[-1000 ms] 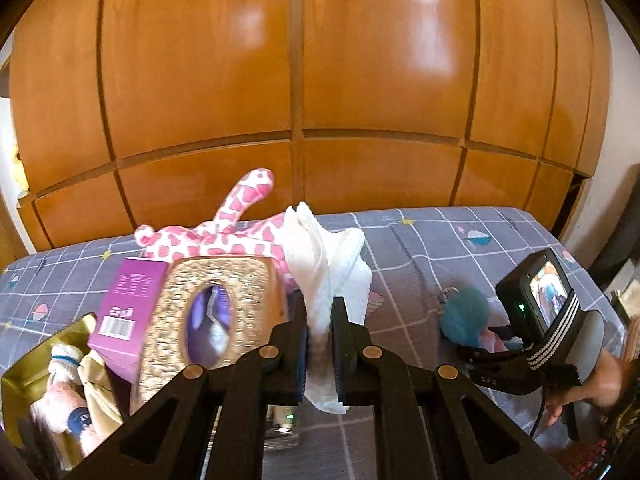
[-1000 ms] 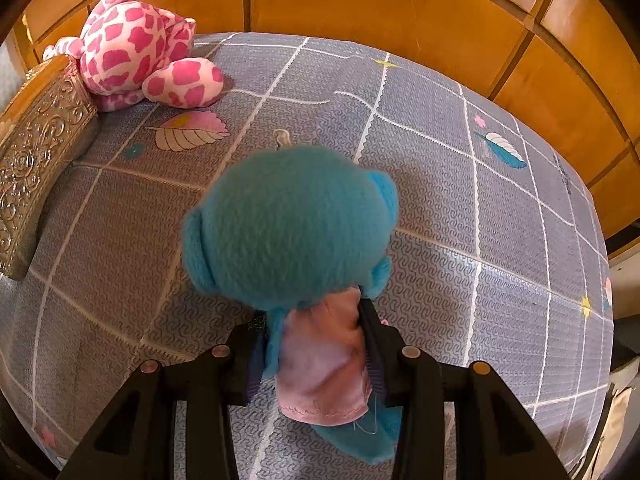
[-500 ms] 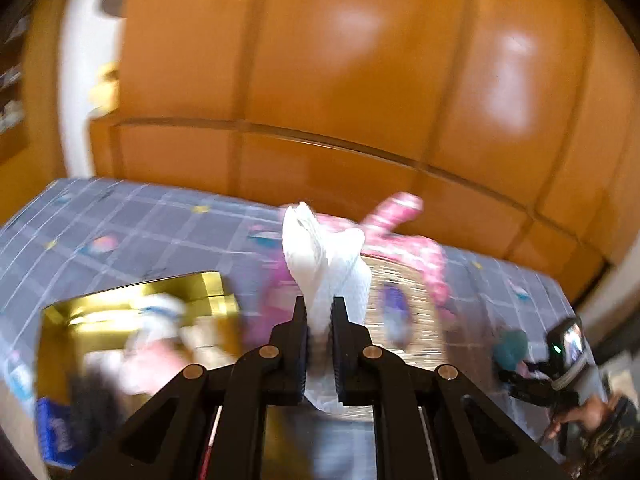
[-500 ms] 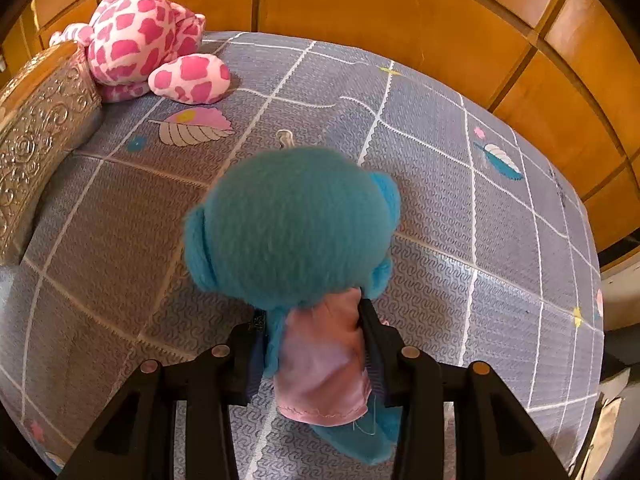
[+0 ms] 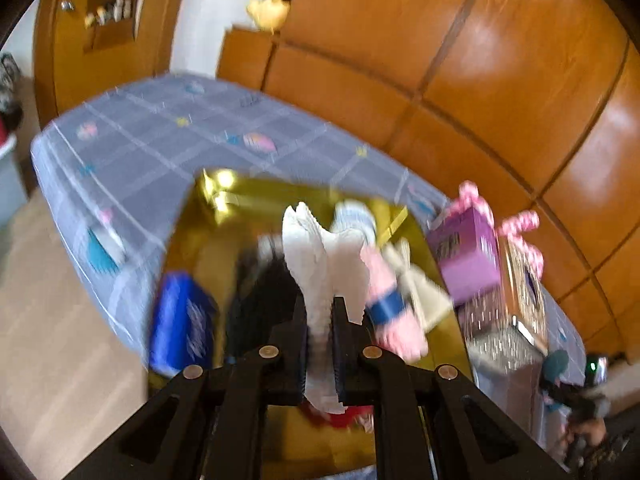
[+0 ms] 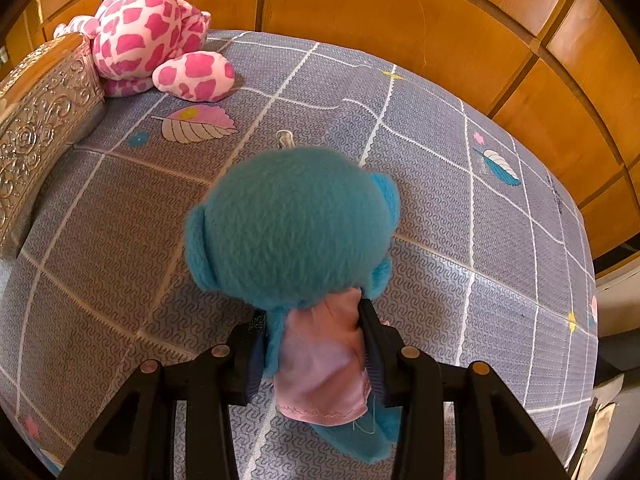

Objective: Organize soft objects
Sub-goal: 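Carry the white tissue into the tray and release while the right tool holds the doll, then carry the blue plush doll with the right tool over the gold tray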

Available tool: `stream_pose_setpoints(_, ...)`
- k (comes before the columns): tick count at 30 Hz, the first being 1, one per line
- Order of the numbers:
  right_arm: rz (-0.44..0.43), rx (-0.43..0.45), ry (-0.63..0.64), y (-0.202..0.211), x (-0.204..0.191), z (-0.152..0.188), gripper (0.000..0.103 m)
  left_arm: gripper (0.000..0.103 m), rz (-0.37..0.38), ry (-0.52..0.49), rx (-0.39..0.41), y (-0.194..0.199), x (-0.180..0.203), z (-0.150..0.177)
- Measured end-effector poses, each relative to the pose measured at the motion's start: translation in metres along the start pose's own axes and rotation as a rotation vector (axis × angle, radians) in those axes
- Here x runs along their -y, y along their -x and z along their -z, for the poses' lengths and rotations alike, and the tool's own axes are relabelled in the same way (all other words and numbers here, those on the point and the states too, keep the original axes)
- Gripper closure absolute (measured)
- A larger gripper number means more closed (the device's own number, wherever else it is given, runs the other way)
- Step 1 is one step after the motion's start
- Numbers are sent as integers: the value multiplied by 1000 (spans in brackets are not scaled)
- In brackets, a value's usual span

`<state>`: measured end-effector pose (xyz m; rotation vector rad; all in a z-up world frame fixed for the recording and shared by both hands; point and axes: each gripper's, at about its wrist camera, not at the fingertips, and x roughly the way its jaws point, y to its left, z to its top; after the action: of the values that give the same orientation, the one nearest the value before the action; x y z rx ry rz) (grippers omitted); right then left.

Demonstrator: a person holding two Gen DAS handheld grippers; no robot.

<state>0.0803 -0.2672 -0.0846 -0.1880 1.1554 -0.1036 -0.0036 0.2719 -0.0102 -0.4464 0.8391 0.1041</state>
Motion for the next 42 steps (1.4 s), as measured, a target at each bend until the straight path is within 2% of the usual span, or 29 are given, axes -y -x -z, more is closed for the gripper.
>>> stream_pose_setpoints(4, 3, 1, 3, 0, 0, 0, 62, 93, 19, 1, -35, -21, 12, 7)
stream_pose_setpoints(8, 9, 2, 5, 1, -1, 2, 62, 92, -41, -27, -28, -44, 20, -1)
stream_pose_setpoints(13, 10, 1, 2, 2, -2, 4, 62, 92, -127, -60, -88, -83, 18, -3)
stream_pose_setpoints(18, 10, 1, 2, 2, -2, 4, 62, 89, -146, -75, -83, -90, 20, -8)
stream_pose_setpoints(19, 9, 1, 1, 2, -2, 4, 62, 87, -140, -68, -85, -89, 19, -9)
stream_pose_setpoints(21, 8, 1, 1, 2, -1, 3, 62, 73, -134, -65, -82, -89, 19, -8)
stream_pose_setpoints(22, 8, 0, 2, 1, 0, 3, 62, 69, -133, -66, -79, -88, 19, -6)
stream_pose_setpoints(24, 8, 1, 2, 1, 0, 3, 62, 48, -134, -71, -76, -85, 21, -4)
stream_pose_setpoints(25, 8, 1, 2, 1, 0, 3, 62, 45, -135, -71, -74, -83, 21, -2)
stream_pose_setpoints(28, 8, 1, 2, 1, 0, 3, 61, 43, -151, -83, -54, -77, 25, 5)
stream_pose_setpoints(30, 9, 1, 2, 1, 0, 3, 62, 38, -159, -102, -43, -74, 28, 8)
stream_pose_setpoints(34, 11, 2, 4, 1, 0, 3, 61, 36, -187, -130, -33, -70, 31, 17)
stream_pose_setpoints(37, 14, 3, 6, 1, 0, 3, 61, 31, -232, -145, 15, -60, 34, 22)
stream_pose_setpoints(42, 25, 6, 16, 1, -2, 4, 62, 20, -250, -178, 96, -37, 47, 27)
